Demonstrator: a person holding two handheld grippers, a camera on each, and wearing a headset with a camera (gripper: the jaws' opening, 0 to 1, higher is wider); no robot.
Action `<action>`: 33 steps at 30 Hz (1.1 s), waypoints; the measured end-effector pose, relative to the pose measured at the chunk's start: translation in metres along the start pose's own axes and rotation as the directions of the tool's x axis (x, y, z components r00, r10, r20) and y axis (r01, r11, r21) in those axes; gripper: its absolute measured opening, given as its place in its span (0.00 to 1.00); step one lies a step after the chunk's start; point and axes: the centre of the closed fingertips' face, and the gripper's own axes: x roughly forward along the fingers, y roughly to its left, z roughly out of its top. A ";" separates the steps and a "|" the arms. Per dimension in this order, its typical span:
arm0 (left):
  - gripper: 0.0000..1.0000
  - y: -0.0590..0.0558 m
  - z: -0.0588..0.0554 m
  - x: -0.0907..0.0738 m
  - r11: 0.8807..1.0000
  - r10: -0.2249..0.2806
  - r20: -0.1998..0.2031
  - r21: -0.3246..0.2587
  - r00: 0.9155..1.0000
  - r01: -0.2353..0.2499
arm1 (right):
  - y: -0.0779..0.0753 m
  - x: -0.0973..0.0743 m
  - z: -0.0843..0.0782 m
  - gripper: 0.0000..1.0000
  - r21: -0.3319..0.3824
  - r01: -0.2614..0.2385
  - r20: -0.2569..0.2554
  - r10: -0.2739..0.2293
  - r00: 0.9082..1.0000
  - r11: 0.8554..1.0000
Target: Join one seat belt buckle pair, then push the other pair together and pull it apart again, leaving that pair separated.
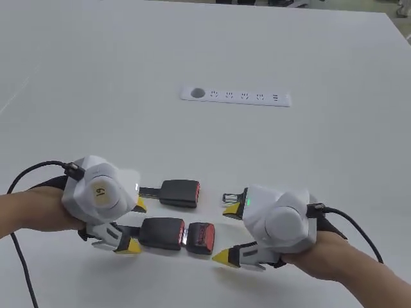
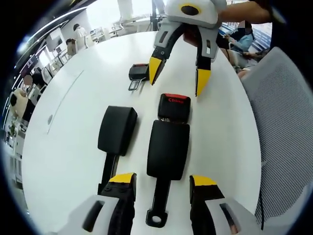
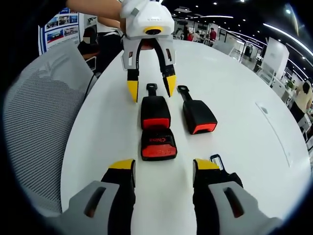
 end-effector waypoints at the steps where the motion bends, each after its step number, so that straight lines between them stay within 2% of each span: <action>1: 0.45 0.002 0.000 -0.002 1.000 0.007 0.001 -0.003 1.000 -0.007 | 0.001 -0.002 0.000 0.47 0.003 0.005 0.001 -0.005 1.000 1.000; 11: 0.48 0.021 0.011 -0.017 0.997 0.065 0.039 -0.048 0.997 -0.063 | -0.015 -0.019 -0.003 0.50 0.025 0.055 0.003 -0.055 0.998 0.998; 19: 0.49 0.033 0.019 -0.025 0.993 0.097 0.052 -0.069 0.994 -0.093 | -0.031 -0.027 -0.012 0.50 0.034 0.087 -0.006 -0.087 0.996 0.996; 33: 0.50 0.053 0.032 -0.021 0.991 0.114 0.070 -0.073 0.991 -0.109 | -0.058 -0.039 -0.030 0.50 0.039 0.132 -0.037 -0.131 0.991 0.990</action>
